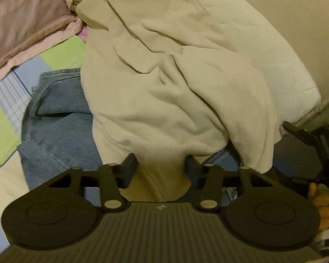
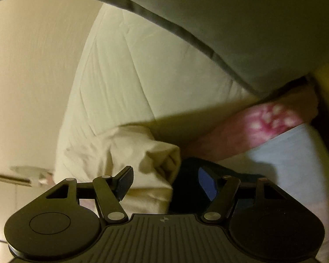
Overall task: Fold clothes
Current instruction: 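Close both grippers on the beige shirt and lift it off the pile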
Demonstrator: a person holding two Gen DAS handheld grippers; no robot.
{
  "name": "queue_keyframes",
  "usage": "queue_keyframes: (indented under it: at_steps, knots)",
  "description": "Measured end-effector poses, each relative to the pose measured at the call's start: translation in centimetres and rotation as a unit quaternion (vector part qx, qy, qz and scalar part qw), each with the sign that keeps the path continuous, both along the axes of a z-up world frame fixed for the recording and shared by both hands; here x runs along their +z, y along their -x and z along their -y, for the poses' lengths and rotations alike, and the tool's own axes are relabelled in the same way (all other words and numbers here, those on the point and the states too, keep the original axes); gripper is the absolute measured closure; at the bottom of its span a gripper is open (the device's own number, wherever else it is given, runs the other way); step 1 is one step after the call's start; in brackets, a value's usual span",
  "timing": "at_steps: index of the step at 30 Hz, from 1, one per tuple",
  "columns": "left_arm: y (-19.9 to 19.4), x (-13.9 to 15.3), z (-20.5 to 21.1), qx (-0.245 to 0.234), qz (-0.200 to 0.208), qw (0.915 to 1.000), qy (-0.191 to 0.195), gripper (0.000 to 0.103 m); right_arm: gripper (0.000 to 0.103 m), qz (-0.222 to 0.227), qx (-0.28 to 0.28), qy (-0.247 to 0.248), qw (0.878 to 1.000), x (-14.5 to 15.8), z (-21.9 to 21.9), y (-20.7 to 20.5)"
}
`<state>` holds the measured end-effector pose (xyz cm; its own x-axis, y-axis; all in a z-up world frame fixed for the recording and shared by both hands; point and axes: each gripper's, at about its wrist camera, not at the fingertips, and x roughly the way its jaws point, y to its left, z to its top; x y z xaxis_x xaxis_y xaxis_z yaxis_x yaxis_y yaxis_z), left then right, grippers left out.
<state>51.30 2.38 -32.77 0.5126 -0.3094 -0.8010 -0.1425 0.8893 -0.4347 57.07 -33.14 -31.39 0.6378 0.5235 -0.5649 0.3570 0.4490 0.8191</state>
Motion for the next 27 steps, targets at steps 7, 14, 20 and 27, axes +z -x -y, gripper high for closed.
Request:
queue_keyframes:
  at_steps: [7,14,20,27]
  knots:
    - [1.0,3.0,-1.0,0.012,0.043,0.9990,-0.007,0.090,0.102,0.066,0.051,0.080,0.993,3.7,-2.3,-1.6]
    - [3.7,9.2,-3.5,0.024,0.113,0.9912,-0.063,0.102,0.102,0.223,0.099,0.174,0.954,13.4,-5.3,-1.5]
    - [9.1,13.3,-6.4,0.064,0.158,0.9823,-0.079,0.102,0.103,0.326,0.167,0.151,0.918,20.6,-10.5,1.4]
    - [24.0,20.1,-13.8,0.202,0.234,0.9456,-0.102,0.103,0.103,0.412,0.239,0.099,0.874,27.3,-16.4,7.8]
